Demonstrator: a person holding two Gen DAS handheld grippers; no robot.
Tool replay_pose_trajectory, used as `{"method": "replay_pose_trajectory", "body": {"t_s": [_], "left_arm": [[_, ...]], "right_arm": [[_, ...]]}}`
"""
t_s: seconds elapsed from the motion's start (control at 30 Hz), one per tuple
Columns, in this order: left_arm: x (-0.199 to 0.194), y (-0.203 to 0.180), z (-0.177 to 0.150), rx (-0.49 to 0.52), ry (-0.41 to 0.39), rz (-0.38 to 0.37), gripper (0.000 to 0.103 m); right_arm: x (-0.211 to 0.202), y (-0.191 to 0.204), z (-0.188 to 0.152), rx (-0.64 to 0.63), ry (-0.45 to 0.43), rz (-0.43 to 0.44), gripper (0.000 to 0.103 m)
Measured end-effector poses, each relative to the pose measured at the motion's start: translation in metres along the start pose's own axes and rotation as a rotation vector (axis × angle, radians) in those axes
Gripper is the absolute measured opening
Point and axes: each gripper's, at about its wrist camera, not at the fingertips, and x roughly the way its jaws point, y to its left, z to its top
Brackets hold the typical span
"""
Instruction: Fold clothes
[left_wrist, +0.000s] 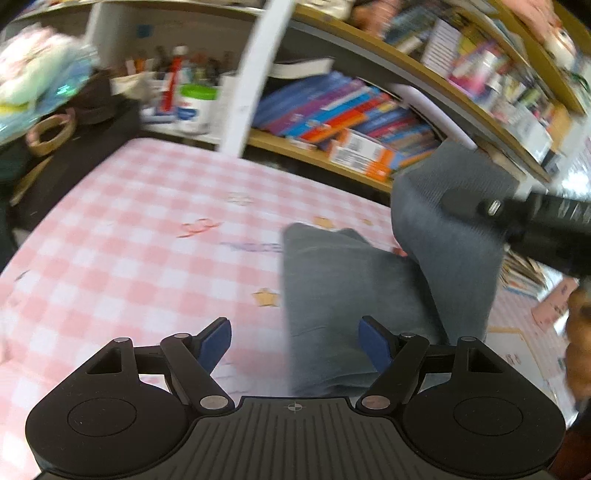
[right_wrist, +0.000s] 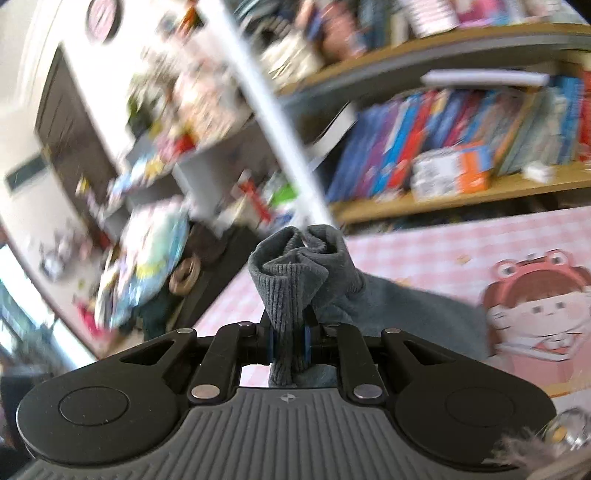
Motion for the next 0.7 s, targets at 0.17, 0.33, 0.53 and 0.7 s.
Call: {"method": "replay_pose_trajectory", "body": {"t_s": [0.17, 0.33, 0.53, 0.7], "left_arm": [[-0.010, 0.029, 0.002, -0.065, -0.020, 0.018, 0.077], [-0.005, 0.029, 0.013, -0.052, -0.043, -0.029, 0.077], [0.003, 0.013, 0.032, -0.022, -0.102, -0.132, 0.077], [0.019, -0.013, 0.051, 0.028, -0.129, -0.216, 0.082]], "right_arm": [[0.051, 0.025, -0.028, -0.100, 0.156, -0.029, 0.022], [0.057, 0.035, -0.041, -0.131, 0.195, -0.024, 0.044], [0.021, 0.024, -0.037, -0.124, 0.111, -0.076, 0.055], [-0.012, -0.003, -0.032, -0.041, 0.028, -0.152, 0.060]]}}
